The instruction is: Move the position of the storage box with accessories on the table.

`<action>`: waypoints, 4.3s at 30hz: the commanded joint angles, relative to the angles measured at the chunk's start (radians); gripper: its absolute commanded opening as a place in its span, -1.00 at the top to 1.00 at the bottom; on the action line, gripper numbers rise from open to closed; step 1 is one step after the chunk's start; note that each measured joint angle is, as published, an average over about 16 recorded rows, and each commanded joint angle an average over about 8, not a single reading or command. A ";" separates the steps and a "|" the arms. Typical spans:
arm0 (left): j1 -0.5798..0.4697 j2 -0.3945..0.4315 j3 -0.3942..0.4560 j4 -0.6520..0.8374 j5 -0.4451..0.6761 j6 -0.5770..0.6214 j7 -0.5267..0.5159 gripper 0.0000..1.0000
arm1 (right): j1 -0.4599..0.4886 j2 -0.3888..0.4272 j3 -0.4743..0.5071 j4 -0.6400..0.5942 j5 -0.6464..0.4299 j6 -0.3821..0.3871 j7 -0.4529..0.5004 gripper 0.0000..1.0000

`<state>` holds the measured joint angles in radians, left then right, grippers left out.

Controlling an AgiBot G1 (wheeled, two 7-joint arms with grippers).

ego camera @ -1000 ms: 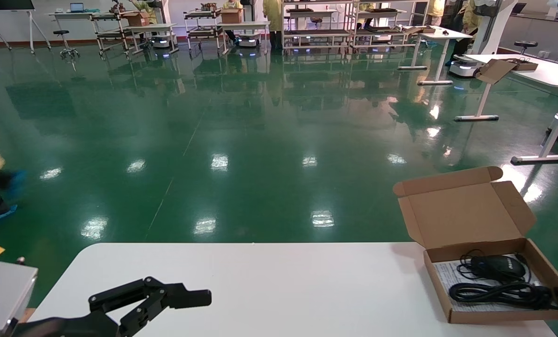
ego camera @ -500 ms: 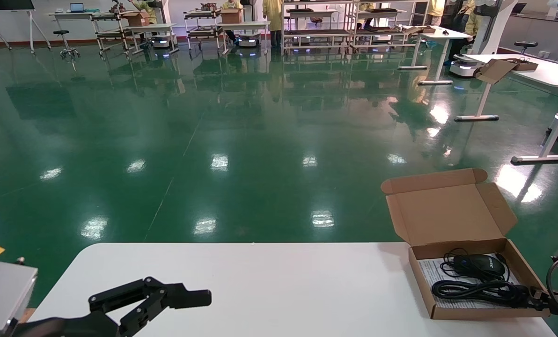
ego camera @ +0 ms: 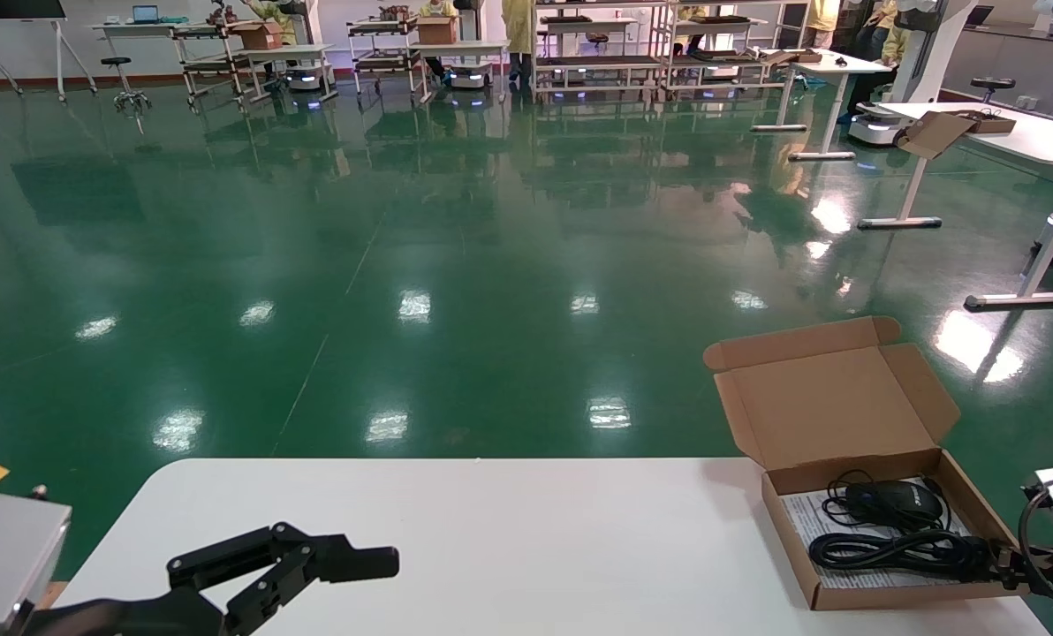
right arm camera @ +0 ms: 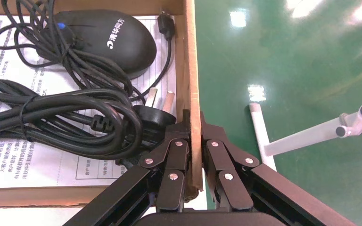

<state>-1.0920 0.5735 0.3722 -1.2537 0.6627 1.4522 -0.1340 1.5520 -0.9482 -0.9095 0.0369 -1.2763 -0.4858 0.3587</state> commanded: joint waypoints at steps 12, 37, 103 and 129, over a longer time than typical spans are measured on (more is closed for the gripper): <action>0.000 0.000 0.000 0.000 0.000 0.000 0.000 -1.00 | -0.002 0.005 0.018 -0.004 0.025 0.012 -0.059 -1.00; 0.000 0.000 0.000 0.000 0.000 0.000 0.000 -1.00 | 0.169 0.065 0.080 0.020 0.111 -0.109 -0.090 -1.00; 0.000 0.000 0.000 0.000 -0.001 -0.001 0.000 -1.00 | -0.192 0.279 0.467 0.836 0.445 -0.938 -0.071 -1.00; 0.000 -0.001 0.000 0.001 -0.001 -0.001 0.000 -1.00 | -0.499 0.341 0.642 1.278 0.554 -1.016 -0.177 -1.00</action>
<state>-1.0918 0.5729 0.3725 -1.2531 0.6619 1.4514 -0.1337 1.0627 -0.6089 -0.2728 1.3008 -0.7252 -1.4995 0.1852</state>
